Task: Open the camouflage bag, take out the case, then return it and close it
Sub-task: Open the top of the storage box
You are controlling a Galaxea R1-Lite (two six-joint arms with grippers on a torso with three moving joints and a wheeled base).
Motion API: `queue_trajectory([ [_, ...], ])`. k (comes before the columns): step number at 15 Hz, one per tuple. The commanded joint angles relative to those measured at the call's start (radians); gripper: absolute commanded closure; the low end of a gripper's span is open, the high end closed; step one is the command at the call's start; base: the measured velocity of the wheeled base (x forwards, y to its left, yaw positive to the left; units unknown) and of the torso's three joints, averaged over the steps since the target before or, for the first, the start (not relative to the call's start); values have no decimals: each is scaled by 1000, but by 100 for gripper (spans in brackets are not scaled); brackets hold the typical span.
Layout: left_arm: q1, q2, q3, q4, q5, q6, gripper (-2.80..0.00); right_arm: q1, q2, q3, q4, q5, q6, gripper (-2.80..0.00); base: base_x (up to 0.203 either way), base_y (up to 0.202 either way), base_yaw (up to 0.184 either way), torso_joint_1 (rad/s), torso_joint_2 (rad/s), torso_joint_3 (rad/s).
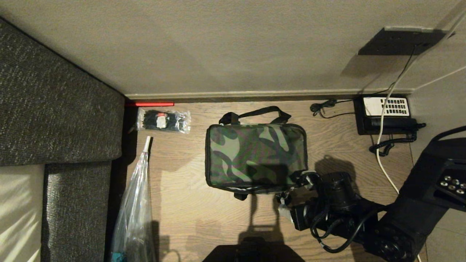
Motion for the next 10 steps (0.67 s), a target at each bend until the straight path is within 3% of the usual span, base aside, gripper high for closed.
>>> queue_trajectory([
  [1, 0, -2, 2, 0, 1, 0, 0, 1, 8, -7, -11, -1, -5, -280, 0, 0, 0, 0, 0, 0],
  [10, 0, -2, 2, 0, 1, -1, 0, -48, 170, -132, -126, -14, -27, -280, 0, 0, 0, 0, 0, 0],
])
